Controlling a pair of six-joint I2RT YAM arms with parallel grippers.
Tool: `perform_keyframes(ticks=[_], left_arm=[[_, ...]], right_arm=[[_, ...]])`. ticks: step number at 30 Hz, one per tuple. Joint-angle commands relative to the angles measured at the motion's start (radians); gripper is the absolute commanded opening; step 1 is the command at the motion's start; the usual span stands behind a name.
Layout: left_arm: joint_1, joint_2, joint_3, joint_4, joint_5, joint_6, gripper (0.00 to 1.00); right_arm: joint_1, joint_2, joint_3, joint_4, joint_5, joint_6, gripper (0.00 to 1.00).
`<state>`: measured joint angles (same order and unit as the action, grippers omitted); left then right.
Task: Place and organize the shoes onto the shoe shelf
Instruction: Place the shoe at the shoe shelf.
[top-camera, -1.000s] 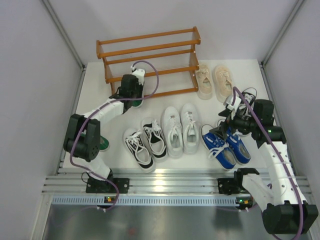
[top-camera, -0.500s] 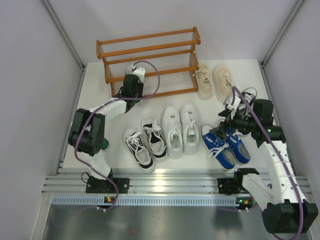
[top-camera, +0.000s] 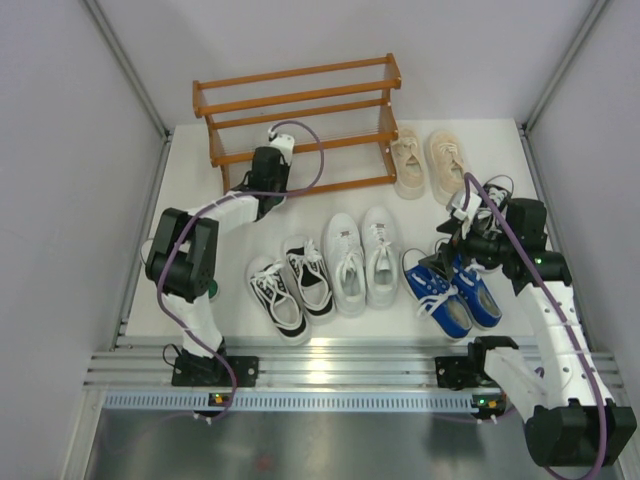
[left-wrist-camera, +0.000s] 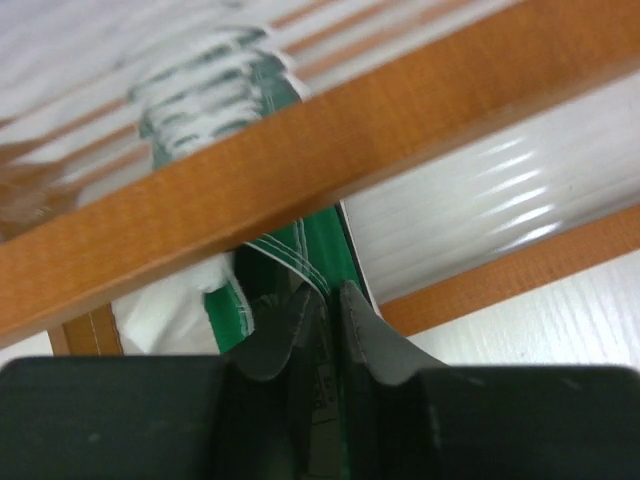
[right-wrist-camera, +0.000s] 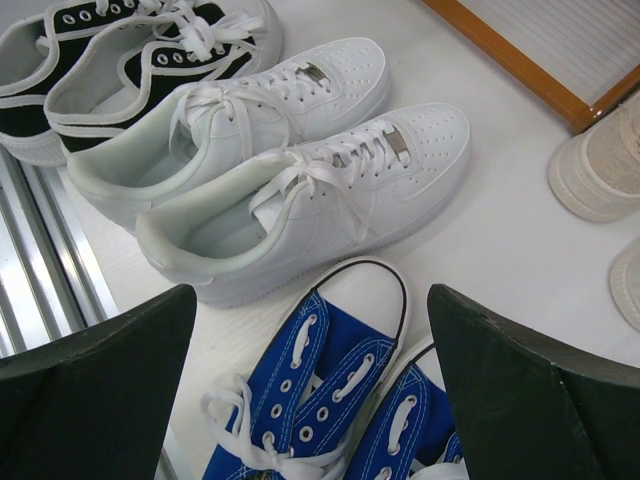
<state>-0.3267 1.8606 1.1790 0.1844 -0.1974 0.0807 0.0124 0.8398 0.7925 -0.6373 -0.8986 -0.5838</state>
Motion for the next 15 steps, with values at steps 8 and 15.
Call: perform_keyframes(ticks=[8,15], left_arm=[[0.000,-0.027,0.070,0.127,-0.008,0.014,0.39],[0.000,-0.146,0.037,0.083,0.114,-0.021,0.48]], right_arm=[[0.014,-0.004,0.016,0.004,-0.011,-0.024,0.99],[0.015,-0.007,0.016,0.004,-0.006,-0.025,1.00]])
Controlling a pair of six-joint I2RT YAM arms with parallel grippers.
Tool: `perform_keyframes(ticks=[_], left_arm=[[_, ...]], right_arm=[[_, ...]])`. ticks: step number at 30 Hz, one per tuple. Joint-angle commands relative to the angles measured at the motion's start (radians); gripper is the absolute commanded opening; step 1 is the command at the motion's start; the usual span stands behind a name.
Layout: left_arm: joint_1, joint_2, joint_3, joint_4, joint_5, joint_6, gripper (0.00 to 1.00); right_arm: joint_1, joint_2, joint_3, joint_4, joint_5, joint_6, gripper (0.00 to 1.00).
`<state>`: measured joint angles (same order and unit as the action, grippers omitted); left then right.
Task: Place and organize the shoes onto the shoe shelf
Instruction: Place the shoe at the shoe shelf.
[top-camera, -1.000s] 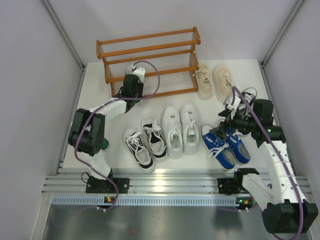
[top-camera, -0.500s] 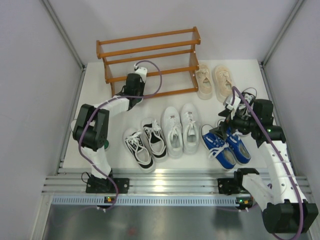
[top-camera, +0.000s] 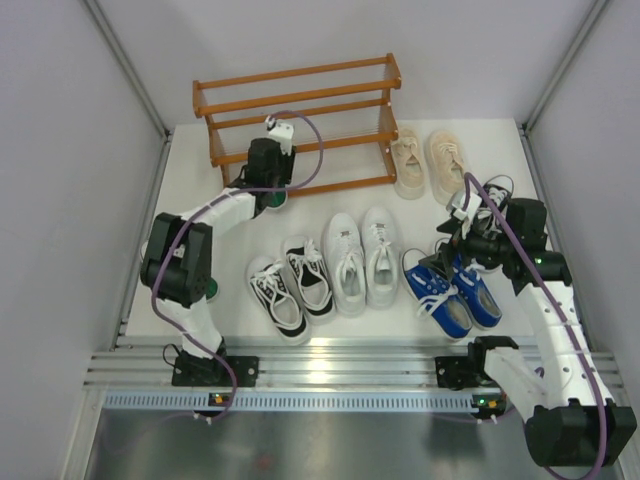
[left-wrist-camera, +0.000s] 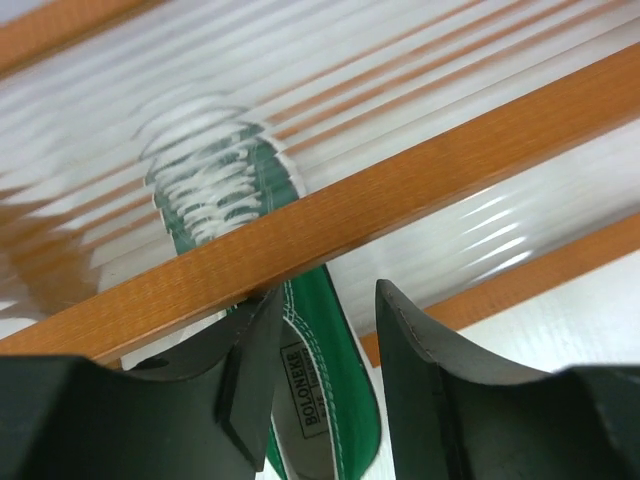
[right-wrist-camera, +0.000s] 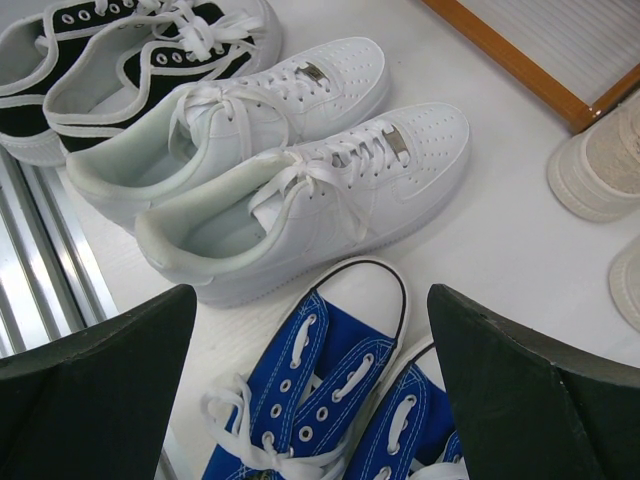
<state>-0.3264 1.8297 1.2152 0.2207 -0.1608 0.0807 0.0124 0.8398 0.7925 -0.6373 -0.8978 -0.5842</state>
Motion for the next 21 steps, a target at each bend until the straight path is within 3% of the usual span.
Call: perform_keyframes(ticks=[1,12,18,21], left_arm=[[-0.002,-0.139,0.004,0.028,0.095,-0.033,0.48],[0.003,-0.395,-0.077,-0.253,0.153,-0.223,0.50],[0.041,-0.660,-0.255,-0.495,0.057,-0.516,0.55],[0.065,-0.820,-0.380,-0.592,-0.082,-0.683,0.71]], right_arm=[[0.015,-0.007,0.016,0.002,-0.007,-0.026,0.99],[0.011,-0.021,0.016,0.004,-0.007,-0.026,0.99],[0.012,-0.027,0.017,0.001,-0.013,-0.026,0.99],[0.012,-0.024,0.016,0.002,-0.020,-0.026,0.99]])
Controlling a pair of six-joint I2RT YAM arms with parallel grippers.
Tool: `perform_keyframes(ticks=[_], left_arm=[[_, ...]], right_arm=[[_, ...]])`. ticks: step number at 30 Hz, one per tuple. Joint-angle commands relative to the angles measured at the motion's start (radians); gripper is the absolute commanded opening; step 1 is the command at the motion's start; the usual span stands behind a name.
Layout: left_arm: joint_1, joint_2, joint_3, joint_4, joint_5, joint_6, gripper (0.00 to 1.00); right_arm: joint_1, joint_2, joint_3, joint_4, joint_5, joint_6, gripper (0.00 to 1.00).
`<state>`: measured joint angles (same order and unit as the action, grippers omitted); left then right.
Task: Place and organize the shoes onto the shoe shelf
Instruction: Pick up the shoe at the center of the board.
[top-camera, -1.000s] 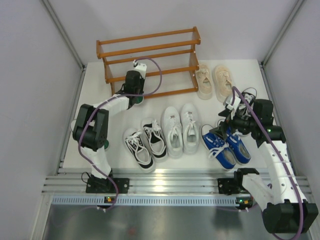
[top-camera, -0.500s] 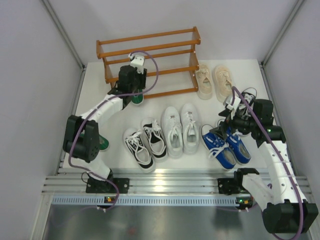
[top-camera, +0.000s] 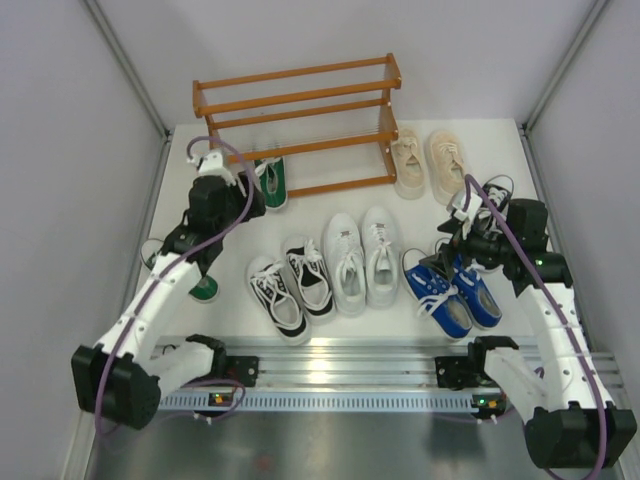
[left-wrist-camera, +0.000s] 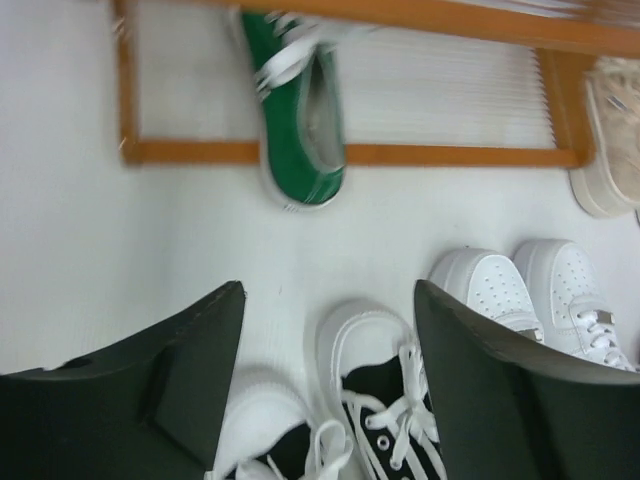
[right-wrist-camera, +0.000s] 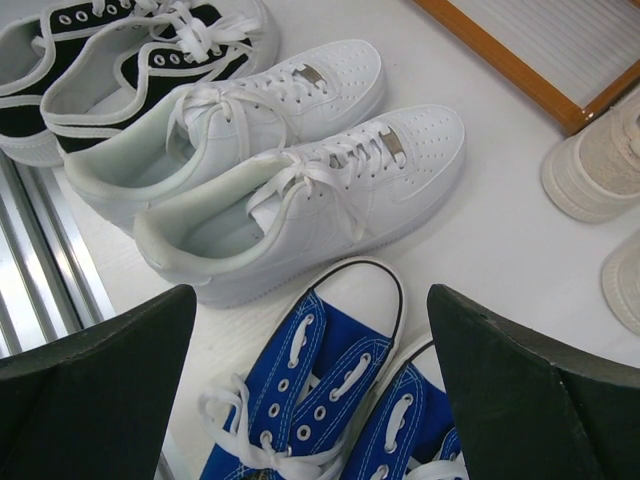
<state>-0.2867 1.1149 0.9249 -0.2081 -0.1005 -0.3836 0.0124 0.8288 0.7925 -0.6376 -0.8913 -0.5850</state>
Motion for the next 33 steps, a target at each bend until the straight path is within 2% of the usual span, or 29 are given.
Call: perform_keyframes(ticks=[1,3,5,8,9,11,15,20,25,33], left_arm=[[0.026,-0.184,-0.113,-0.187,-0.187,-0.300,0.76],[0.029,-0.278,-0.161,-0.270,-0.316,-0.365,0.86],[0.030,-0.311,-0.170,-0.324,-0.398,-0.422,0.89],[0.041,-0.281,-0.152,-0.428,-0.508,-0.478,0.91],[0.055,-0.224,-0.131,-0.485,-0.534,-0.509,0.90],[0.075,-0.155,-0.110,-0.531,-0.541,-0.547,0.90],[0.202,-0.026,-0.107,-0.557,-0.486,-0.618,0.86],[0.273,0.009,-0.136,-0.456,-0.432,-0.633,0.84],[0.319,0.100,-0.139,-0.413,-0.439,-0.629,0.82],[0.400,0.209,-0.215,-0.308,-0.366,-0.647,0.74]], right_arm=[[0.012,-0.011,0.014,0.003,-0.028,-0.026,0.99],[0.011,-0.005,0.013,0.003,-0.031,-0.024,0.99],[0.012,0.000,0.013,0.004,-0.031,-0.026,0.99],[0.012,0.009,0.011,0.007,-0.023,-0.024,0.99],[0.012,0.013,0.010,0.009,-0.020,-0.024,0.99],[0.012,0.018,0.008,0.009,-0.012,-0.024,1.00],[0.012,0.032,0.001,0.016,0.000,-0.024,0.99],[0.011,0.049,-0.002,0.021,0.009,-0.026,0.99],[0.008,0.055,-0.004,0.021,0.009,-0.030,0.99],[0.000,0.061,-0.006,0.021,0.009,-0.036,1.00]])
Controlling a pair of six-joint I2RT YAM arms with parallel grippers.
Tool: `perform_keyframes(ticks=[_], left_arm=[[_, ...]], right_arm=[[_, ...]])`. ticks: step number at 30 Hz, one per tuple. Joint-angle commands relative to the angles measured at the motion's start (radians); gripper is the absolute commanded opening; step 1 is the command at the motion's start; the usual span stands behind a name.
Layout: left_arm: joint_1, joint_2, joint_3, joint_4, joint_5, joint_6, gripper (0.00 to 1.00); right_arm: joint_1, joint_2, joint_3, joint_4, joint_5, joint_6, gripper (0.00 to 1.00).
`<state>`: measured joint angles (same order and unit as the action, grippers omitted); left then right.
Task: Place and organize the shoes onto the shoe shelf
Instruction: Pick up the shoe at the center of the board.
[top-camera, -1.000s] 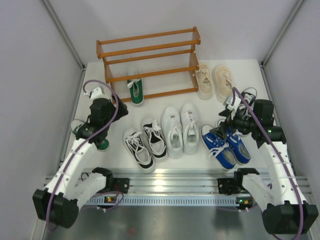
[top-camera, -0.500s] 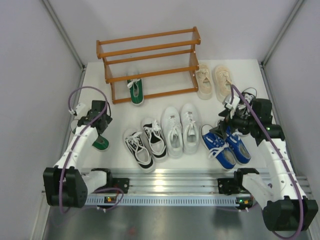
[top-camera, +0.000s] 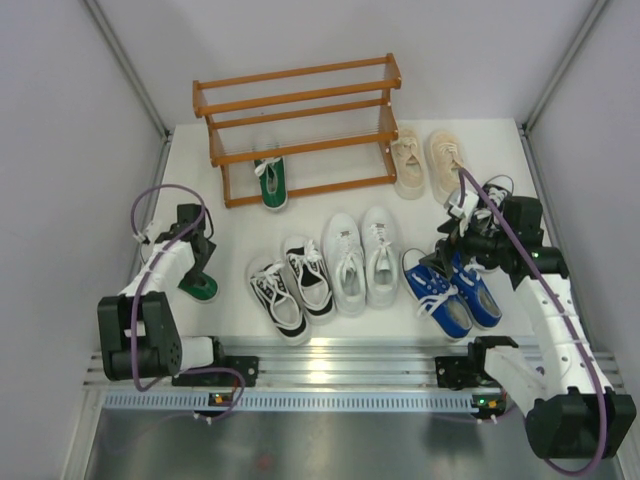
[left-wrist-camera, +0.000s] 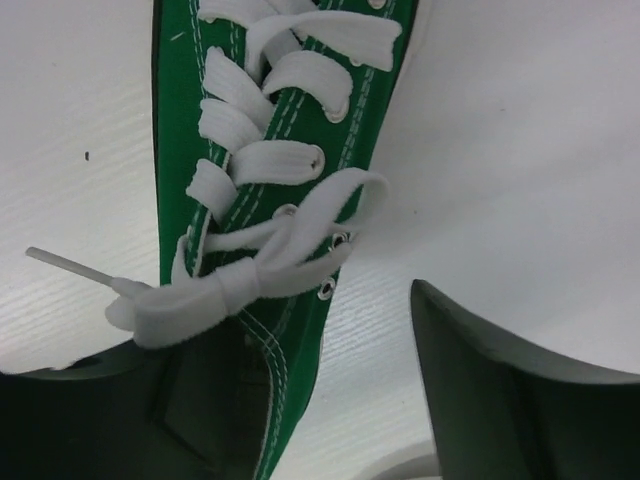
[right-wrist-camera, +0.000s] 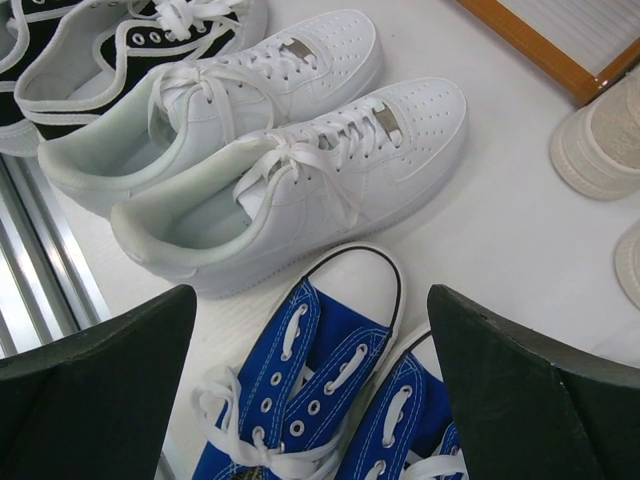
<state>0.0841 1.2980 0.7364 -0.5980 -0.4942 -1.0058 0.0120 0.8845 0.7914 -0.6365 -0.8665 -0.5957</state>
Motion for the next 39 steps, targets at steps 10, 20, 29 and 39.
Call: perform_keyframes(ticks=[10,20,29,39], left_arm=[[0.059,-0.054,-0.058,0.147,0.068,0.044,0.03],[0.052,-0.500,-0.115,0.208,0.442,0.283,0.00],[-0.038,-0.641,-0.100,0.285,1.021,0.486,0.00],[-0.648,-0.495,0.012,0.354,0.797,0.559,0.00]], right_arm=[[-0.003,0.001,-0.004,0.020,-0.019,-0.029,0.99],[-0.003,-0.004,-0.001,0.012,-0.039,-0.036,0.99],[-0.003,0.002,0.011,-0.002,-0.103,-0.039,0.99],[0.011,0.103,0.116,-0.037,-0.327,0.034,1.00]])
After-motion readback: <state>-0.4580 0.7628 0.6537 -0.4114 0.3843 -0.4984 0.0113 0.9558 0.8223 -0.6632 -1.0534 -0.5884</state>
